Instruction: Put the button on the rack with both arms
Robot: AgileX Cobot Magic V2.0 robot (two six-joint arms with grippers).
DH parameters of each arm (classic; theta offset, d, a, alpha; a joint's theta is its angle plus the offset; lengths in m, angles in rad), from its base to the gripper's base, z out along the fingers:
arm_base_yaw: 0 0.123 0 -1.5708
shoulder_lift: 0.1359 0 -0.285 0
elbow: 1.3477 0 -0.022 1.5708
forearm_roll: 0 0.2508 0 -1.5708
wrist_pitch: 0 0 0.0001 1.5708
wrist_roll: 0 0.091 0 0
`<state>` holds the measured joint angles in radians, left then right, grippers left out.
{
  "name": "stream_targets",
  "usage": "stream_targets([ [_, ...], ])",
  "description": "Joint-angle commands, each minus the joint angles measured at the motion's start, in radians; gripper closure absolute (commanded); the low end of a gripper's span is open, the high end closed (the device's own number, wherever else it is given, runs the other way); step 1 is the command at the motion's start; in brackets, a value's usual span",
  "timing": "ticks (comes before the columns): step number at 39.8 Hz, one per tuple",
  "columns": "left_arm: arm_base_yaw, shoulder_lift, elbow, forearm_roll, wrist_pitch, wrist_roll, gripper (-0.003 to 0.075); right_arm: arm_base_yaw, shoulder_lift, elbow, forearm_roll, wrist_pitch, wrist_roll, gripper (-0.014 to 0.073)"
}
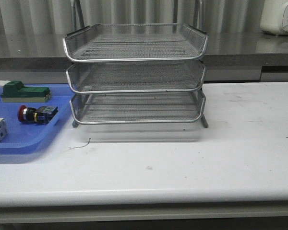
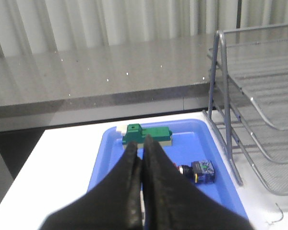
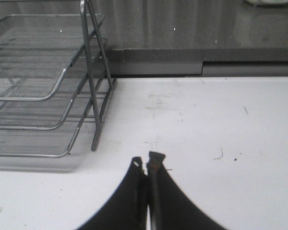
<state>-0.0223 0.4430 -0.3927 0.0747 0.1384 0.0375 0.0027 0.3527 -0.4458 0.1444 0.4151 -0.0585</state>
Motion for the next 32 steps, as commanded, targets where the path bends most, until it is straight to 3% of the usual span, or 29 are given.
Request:
stream_targets([
  [1,0.003,0.029,-0.039,-0.001,-0.076,-0.012,0.0739,-0.001,0.048,-0.038,0.023,-0.095,0.000,0.0653],
  [5,0.003,0.031,-0.039,-0.001,-0.078,-0.012,0.0733,-0.001,0.050,-0.037,0.023,-0.103,0.000,0.0641],
  [8,0.003,0.031,-0.039,-0.003,-0.078,-0.012,0.0666,-0.001,0.050,-0.037,0.023,-0.101,0.000,0.0577],
  [11,0.003,0.031,-0.039,-0.006,-0.073,-0.012,0.0544,-0.001,0.050,-0.037,0.023,-0.101,0.000,0.0455],
  [17,0.003,0.031,-0.039,-0.052,-0.071,-0.012,0.0177,-0.001,0.050,-0.037,0.023,-0.100,0.000,0.0129],
  [20,0.003,0.031,-0.039,-0.054,-0.071,-0.012,0.0069,-0.001,0.050,-0.035,0.023,-0.105,0.000,0.0022],
  [32,0.003,0.031,-0.039,-0.054,-0.077,-0.012,0.0050,-0.001,0.120,-0.036,0.065,-0.139,0.000,-0.0007],
])
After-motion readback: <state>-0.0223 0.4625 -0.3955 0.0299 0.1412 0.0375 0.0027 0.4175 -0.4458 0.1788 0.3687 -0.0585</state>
